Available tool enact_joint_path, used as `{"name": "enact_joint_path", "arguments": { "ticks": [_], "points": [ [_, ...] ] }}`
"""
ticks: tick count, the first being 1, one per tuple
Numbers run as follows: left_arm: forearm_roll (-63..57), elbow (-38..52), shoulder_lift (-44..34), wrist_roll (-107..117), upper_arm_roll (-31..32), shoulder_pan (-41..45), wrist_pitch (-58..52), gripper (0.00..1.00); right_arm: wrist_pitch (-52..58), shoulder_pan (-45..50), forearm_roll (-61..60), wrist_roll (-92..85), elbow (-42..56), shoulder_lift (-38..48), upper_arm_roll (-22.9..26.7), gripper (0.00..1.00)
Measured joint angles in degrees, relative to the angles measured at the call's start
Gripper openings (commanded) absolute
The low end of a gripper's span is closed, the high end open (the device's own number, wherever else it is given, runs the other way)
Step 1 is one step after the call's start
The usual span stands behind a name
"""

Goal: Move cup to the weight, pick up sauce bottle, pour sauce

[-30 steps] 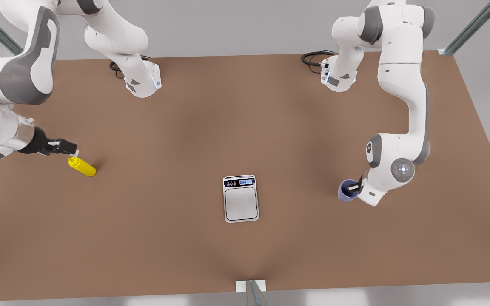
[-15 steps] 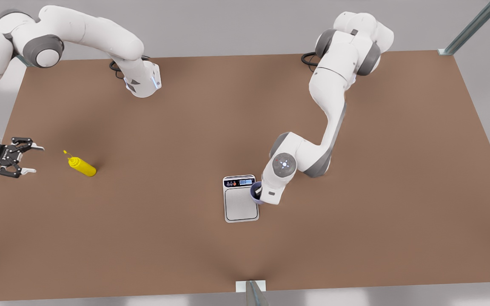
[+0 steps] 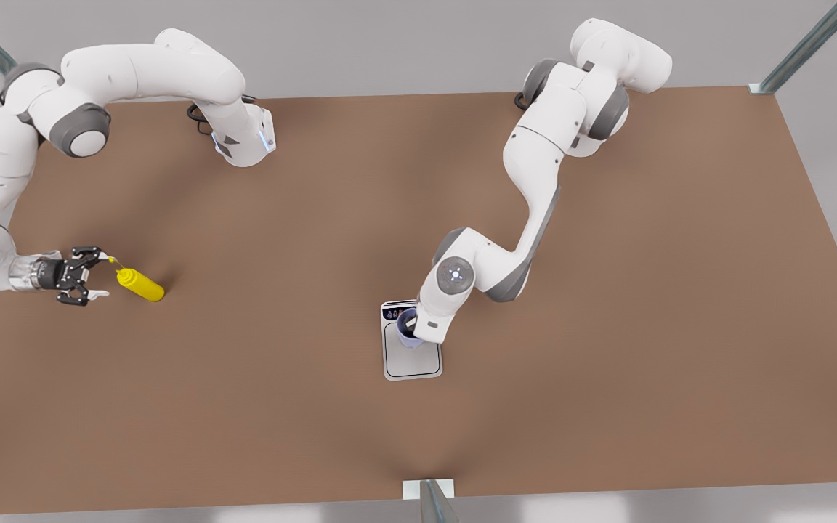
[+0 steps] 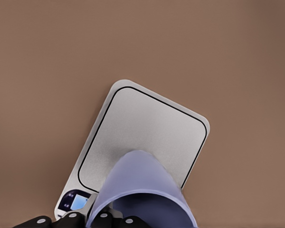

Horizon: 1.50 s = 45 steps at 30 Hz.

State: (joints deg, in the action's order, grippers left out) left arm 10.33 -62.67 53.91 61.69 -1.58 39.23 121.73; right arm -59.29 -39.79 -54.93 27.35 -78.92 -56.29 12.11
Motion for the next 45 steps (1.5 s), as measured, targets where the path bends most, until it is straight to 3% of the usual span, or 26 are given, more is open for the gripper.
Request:
{"name": "enact_joint_path", "arguments": {
  "ticks": [2,4,6,14,18,24,30,31,33,35,36,45],
  "points": [
    [0.54,0.0,-0.11,1.45,0.03,-0.03,-0.17,0.76,-0.63,0.48,-1.32,0.03,-0.12,-0.62,-0.07,1.0],
    [0.92,0.0,-0.2,1.51,0.08,-0.33,-0.37,0.91,-0.97,1.51,-1.55,-0.8,-0.18,-1.28,-0.07,1.0],
    [1.35,0.0,-0.62,2.03,0.09,-0.65,-0.79,0.99,-0.87,2.93,-1.5,-0.98,-0.27,-0.94,-0.15,1.0],
    [2.64,-0.05,-3.86,4.04,0.01,-0.92,-3.56,1.0,0.93,4.4,-0.89,-1.46,-1.41,-0.13,-0.68,1.0],
    [2.34,-0.08,-14.61,0.37,-0.8,-3.92,-23.09,1.0,0.58,6.51,-0.81,-1.12,-1.41,-0.06,-0.86,1.0],
    [-4.81,-0.09,-27.81,-45.8,-0.8,-18.99,-51.47,1.0,0.58,7.35,-0.02,-1.21,-1.41,0.82,-1.03,1.0],
    [-11.15,-0.17,-29.38,-46.85,-0.79,-20.24,-54.3,1.0,-1.82,7.36,1.82,-1.42,-1.92,0.24,-1.89,1.0],
    [-11.51,-0.17,-29.54,-46.84,-0.71,-20.24,-54.31,1.0,-2.66,7.35,2.12,-1.42,-2.46,0.21,-1.91,0.72],
    [-11.93,-0.33,-29.96,-46.34,-0.7,-20.25,-54.4,1.0,-4.49,7.36,3.23,-1.34,-2.79,0.12,-2.41,0.3],
    [-12.14,-0.53,-30.09,-46.15,-0.61,-20.24,-54.25,1.0,-5.92,7.33,3.75,-1.33,-3.54,0.1,-3.39,0.28],
    [-12.19,-0.53,-30.0,-46.14,-0.62,-20.25,-54.23,1.0,-6.27,7.27,3.63,-1.3,-3.91,0.08,-3.53,0.21],
    [-12.49,-0.53,-30.16,-46.05,-0.7,-20.25,-54.41,1.0,-7.7,7.26,3.3,1.19,-4.51,1.83,-5.48,0.21]
  ]
}}
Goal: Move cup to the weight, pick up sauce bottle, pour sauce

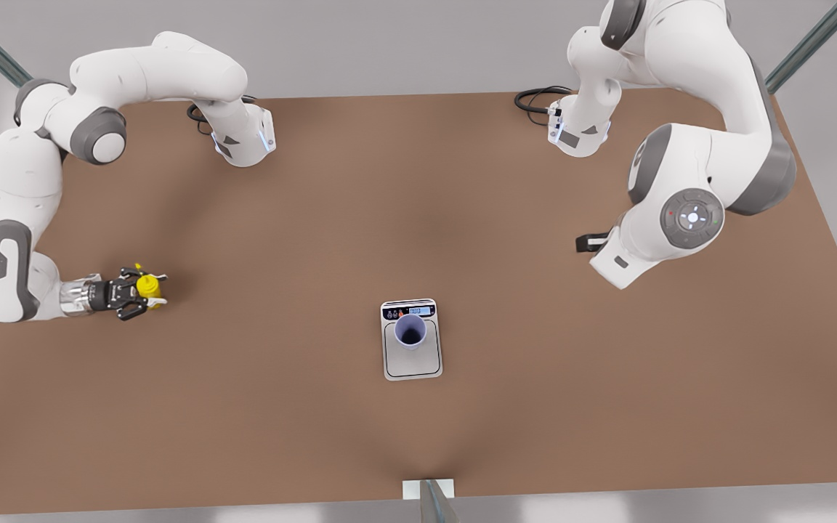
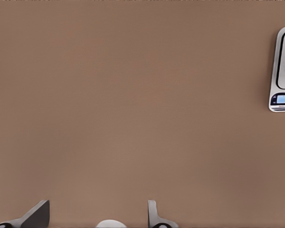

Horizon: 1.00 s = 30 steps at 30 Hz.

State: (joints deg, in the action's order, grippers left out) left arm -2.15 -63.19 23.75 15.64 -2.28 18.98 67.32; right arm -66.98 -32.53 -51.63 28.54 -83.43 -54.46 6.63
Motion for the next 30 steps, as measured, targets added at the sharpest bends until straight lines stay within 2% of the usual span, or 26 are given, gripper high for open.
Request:
{"name": "enact_joint_path", "arguments": {
  "ticks": [2,3,6,9,12,13,16,21,22,23,24,27,29,30],
  "points": [
    [-0.03,0.07,-0.63,-0.76,-0.18,-0.13,-0.31,1.0,0.06,1.68,-0.07,3.94,1.8,2.78,-0.02,0.21],
    [0.25,0.08,-0.72,-2.14,-0.38,-3.02,-0.35,1.0,-0.03,3.7,-0.1,6.38,2.89,4.89,0.13,0.21],
    [1.56,-0.08,-2.47,-9.09,-1.14,-4.87,-0.4,1.0,-4.56,12.33,0.24,15.57,3.04,13.24,1.66,0.21],
    [1.98,-0.09,-3.17,-15.69,-1.32,-4.75,-2.34,1.0,-7.9,24.52,0.76,23.67,7.67,17.0,7.64,0.21],
    [2.1,-0.09,-3.74,-15.65,-1.32,-4.75,-3.29,1.0,-15.09,31.4,3.34,34.19,7.93,20.94,7.43,0.21],
    [2.17,-0.09,-3.71,-15.77,-1.8,-4.93,-3.2,1.0,-18.85,36.29,5.87,38.81,7.93,22.62,7.85,0.21],
    [2.39,-0.09,-3.62,-15.56,-2.11,-5.11,-3.17,1.0,-28.45,45.54,10.11,51.3,9.19,22.96,8.26,0.21],
    [2.79,-0.09,-3.71,-15.21,-2.07,-5.07,-3.33,1.0,-31.27,52.46,17.82,61.1,15.43,21.18,7.43,0.21],
    [2.93,-0.09,-3.78,-15.16,-2.11,-5.11,-3.41,1.0,-33.48,52.93,20.49,61.36,15.59,21.23,5.11,0.21],
    [3.04,-0.09,-3.8,-15.2,-2.11,-5.13,-3.92,1.0,-35.89,53.14,26.88,62.84,15.54,21.19,-0.2,0.21],
    [3.1,-0.09,-3.42,-15.37,-2.11,-5.09,-3.87,1.0,-38.01,55.04,32.94,67.2,15.26,20.73,-2.35,0.21],
    [3.24,-0.09,-3.45,-15.21,-2.03,-5.1,-3.87,1.0,-40.39,60.51,42.29,67.82,15.58,18.42,-3.06,0.21],
    [3.33,-0.09,-3.35,-15.3,-2.1,-5.09,-3.78,1.0,-40.42,66.16,53.46,67.78,19.47,15.73,-3.11,0.21],
    [3.34,-0.01,-3.36,-15.29,-2.11,-5.15,-3.78,1.0,-40.47,66.19,54.37,67.66,20.3,15.42,-3.1,0.21]
  ]
}}
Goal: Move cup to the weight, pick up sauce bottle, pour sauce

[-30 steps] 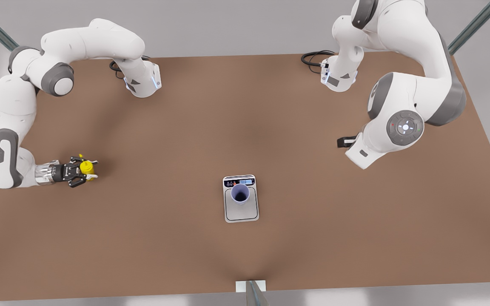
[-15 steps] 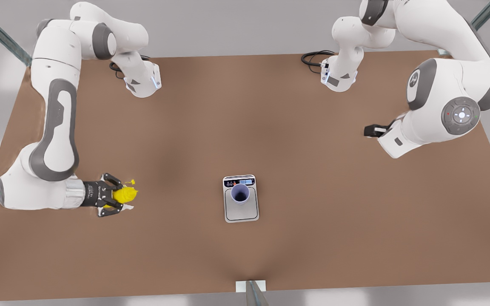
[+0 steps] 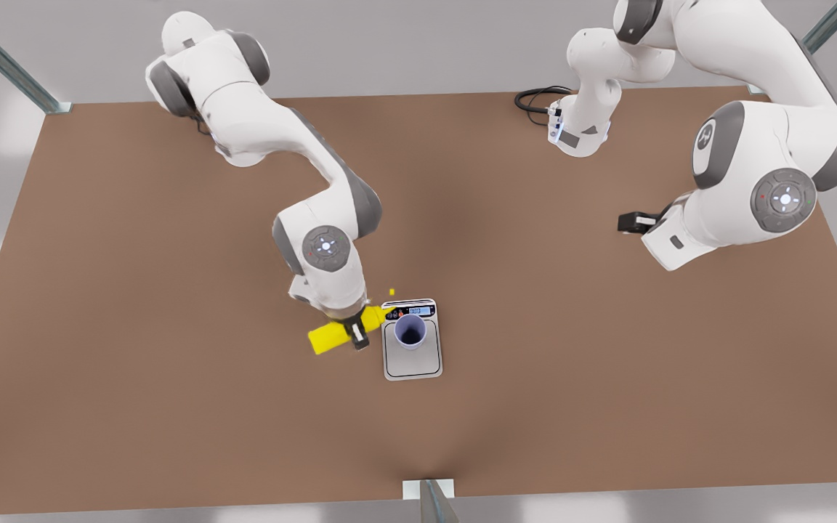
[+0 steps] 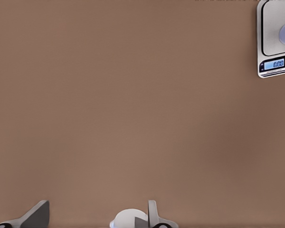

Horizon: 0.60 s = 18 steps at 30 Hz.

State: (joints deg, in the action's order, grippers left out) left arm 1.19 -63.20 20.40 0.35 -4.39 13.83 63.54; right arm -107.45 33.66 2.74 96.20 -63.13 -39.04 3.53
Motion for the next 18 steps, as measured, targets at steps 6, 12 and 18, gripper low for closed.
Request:
{"name": "enact_joint_path", "arguments": {
  "ticks": [6,12,18],
  "points": [
    [-0.02,0.01,-0.61,-0.17,0.0,0.05,-0.26,1.0,-5.38,3.12,15.5,0.08,1.63,-4.22,-1.53,0.21],
    [0.03,0.01,-0.62,0.17,0.08,-0.01,-0.43,1.0,-3.23,6.7,30.2,2.78,0.87,-7.72,-3.9,0.21],
    [0.04,0.01,-0.62,0.18,0.05,0.02,-0.62,1.0,-0.9,7.7,38.31,4.31,-0.24,-9.91,-6.67,0.21]
  ]
}}
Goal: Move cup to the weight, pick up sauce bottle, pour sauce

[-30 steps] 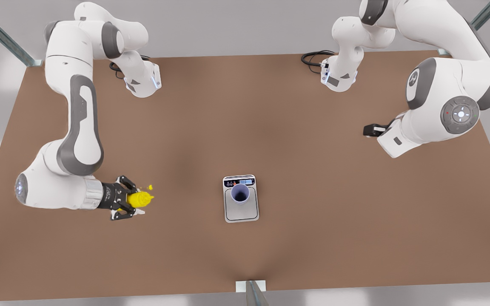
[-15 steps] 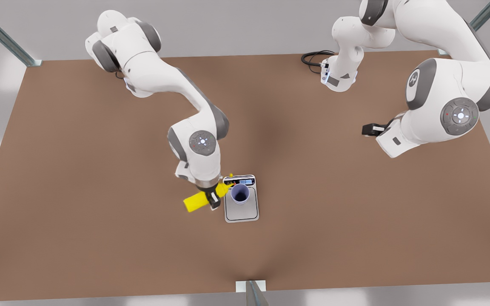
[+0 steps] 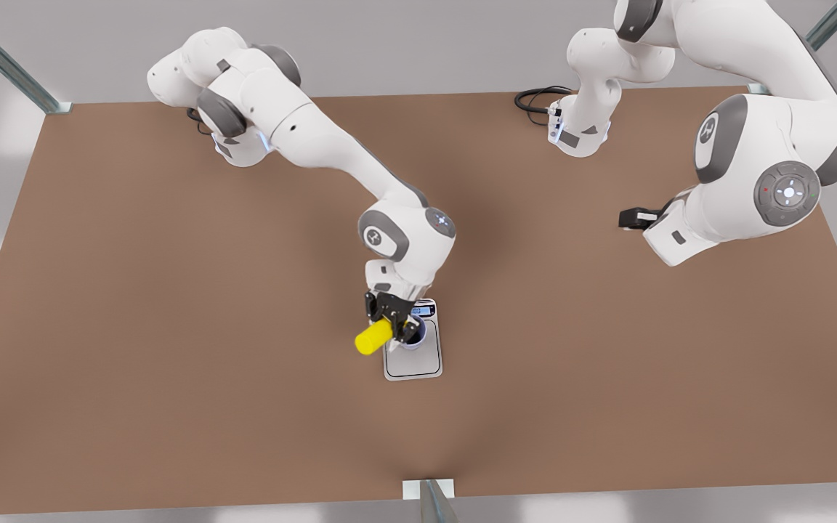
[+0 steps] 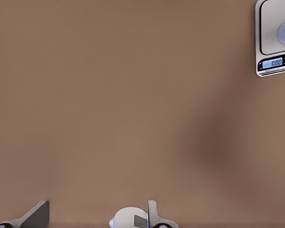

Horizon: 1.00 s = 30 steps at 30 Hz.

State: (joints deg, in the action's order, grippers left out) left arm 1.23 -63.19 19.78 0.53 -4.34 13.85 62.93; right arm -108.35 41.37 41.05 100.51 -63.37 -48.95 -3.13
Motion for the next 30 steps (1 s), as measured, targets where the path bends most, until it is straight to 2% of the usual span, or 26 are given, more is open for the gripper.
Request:
{"name": "enact_joint_path", "arguments": {
  "ticks": [2,4,6,7,10,13,16,18,25,27,30],
  "points": [
    [0.0,0.0,0.0,0.08,0.04,0.03,0.06,1.0,-0.11,-0.72,0.69,0.0,-1.74,0.78,-0.05,0.21],
    [0.02,0.0,0.0,0.22,0.04,0.04,0.01,1.0,-0.61,-2.35,3.05,-0.02,-4.36,2.58,-2.41,0.21],
    [0.06,0.0,0.0,0.35,0.04,0.04,0.0,1.0,-0.66,-3.27,2.83,-0.02,-4.38,2.94,-2.62,0.21],
    [0.08,0.0,0.0,0.4,0.04,0.04,0.0,1.0,-0.94,-5.46,2.74,-0.1,-4.38,3.64,-4.7,0.21],
    [0.14,0.0,0.07,0.44,0.04,0.04,0.07,1.0,-3.31,-8.62,-0.31,0.04,-4.25,5.1,-6.57,0.21],
    [0.16,0.0,0.0,0.53,0.12,0.04,0.0,1.0,-11.92,-14.22,-12.39,-0.74,-10.43,11.66,-6.54,0.21],
    [0.15,0.0,-0.1,0.53,0.21,0.03,-0.18,1.0,-20.23,-20.9,-30.49,-1.72,-19.94,18.72,-6.49,0.21],
    [0.13,0.0,-0.18,0.44,0.21,0.04,-0.18,1.0,-20.38,-24.09,-41.88,-3.0,-20.56,19.4,-6.45,0.21],
    [0.02,0.0,-0.79,0.53,0.3,0.03,-0.41,1.0,-18.13,-30.78,-79.57,-26.11,-24.82,19.93,-6.26,0.21],
    [0.01,0.0,-0.74,0.53,0.3,0.04,-0.41,1.0,-14.4,-33.77,-90.77,-30.73,-27.9,20.89,-6.24,0.21],
    [0.01,0.0,-0.73,0.53,0.3,0.04,-0.36,1.0,-6.61,-37.3,-100.84,-35.06,-29.76,20.37,-5.88,0.21]
  ]
}}
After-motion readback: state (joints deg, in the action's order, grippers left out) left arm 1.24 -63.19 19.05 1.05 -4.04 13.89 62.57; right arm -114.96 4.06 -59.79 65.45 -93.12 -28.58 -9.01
